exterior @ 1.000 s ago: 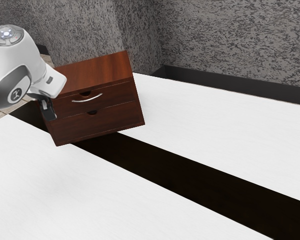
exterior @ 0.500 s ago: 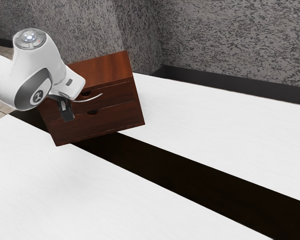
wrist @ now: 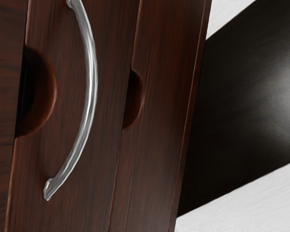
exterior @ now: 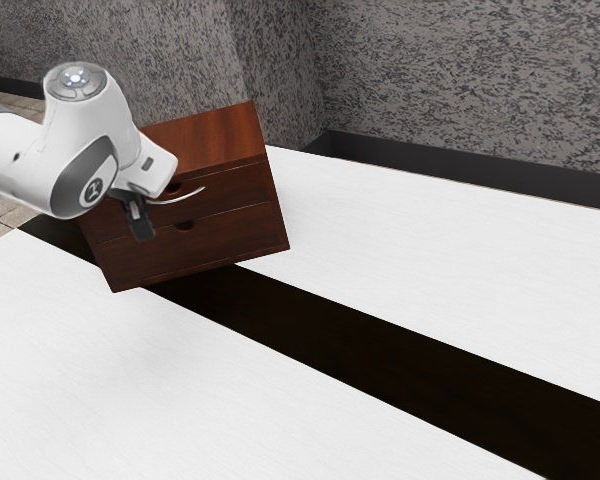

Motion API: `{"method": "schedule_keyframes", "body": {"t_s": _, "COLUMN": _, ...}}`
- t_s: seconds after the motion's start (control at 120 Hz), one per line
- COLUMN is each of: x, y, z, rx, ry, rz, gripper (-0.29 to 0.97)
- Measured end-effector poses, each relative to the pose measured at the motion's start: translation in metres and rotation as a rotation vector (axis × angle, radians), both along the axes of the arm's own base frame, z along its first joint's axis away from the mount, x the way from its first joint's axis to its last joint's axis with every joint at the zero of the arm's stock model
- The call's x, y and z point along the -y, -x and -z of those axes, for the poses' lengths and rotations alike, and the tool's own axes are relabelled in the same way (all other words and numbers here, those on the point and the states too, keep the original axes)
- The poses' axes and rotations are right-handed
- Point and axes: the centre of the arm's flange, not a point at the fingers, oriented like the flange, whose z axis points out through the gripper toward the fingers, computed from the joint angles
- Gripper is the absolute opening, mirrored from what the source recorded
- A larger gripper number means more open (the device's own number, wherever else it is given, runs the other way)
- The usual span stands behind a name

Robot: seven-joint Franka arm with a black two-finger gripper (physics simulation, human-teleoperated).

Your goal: Pull the drawer handle with one arm to open the drawer

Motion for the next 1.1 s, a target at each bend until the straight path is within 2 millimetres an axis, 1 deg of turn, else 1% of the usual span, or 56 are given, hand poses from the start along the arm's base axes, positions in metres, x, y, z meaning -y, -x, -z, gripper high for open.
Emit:
{"method": "schedule_keyframes", "body": {"t_s": 0.267, "x": 0.011, "y": -0.024, "z": 0.016, "rx": -0.016, "ry": -0.004, "rz": 0.018, "gripper": 0.68}}
{"method": "schedule_keyframes", "body": {"t_s": 0.383, "x": 0.012, "y": -0.031, "z": 0.027, "rx": -0.025, "ry": 0.002, "rz": 0.018, "gripper": 0.68}}
{"method": "schedule_keyframes", "body": {"t_s": 0.442, "x": 0.006, "y": -0.034, "z": 0.032, "rx": -0.027, "ry": 0.01, "rz": 0.01, "gripper": 0.68}}
{"method": "schedule_keyframes", "body": {"t_s": 0.492, "x": 0.005, "y": -0.039, "z": 0.036, "rx": -0.025, "ry": 0.022, "rz": 0.015, "gripper": 0.69}}
{"method": "schedule_keyframes", "body": {"t_s": 0.633, "x": 0.01, "y": -0.048, "z": 0.04, "rx": -0.021, "ry": 0.033, "rz": 0.034, "gripper": 0.68}}
{"method": "schedule_keyframes", "body": {"t_s": 0.775, "x": 0.011, "y": -0.049, "z": 0.042, "rx": -0.025, "ry": 0.036, "rz": 0.04, "gripper": 0.68}}
{"method": "schedule_keyframes", "body": {"t_s": 0.967, "x": 0.013, "y": -0.045, "z": 0.041, "rx": -0.028, "ry": 0.041, "rz": 0.047, "gripper": 0.67}}
{"method": "schedule_keyframes", "body": {"t_s": 1.1, "x": 0.024, "y": -0.041, "z": 0.039, "rx": -0.03, "ry": 0.056, "rz": 0.064, "gripper": 0.66}}
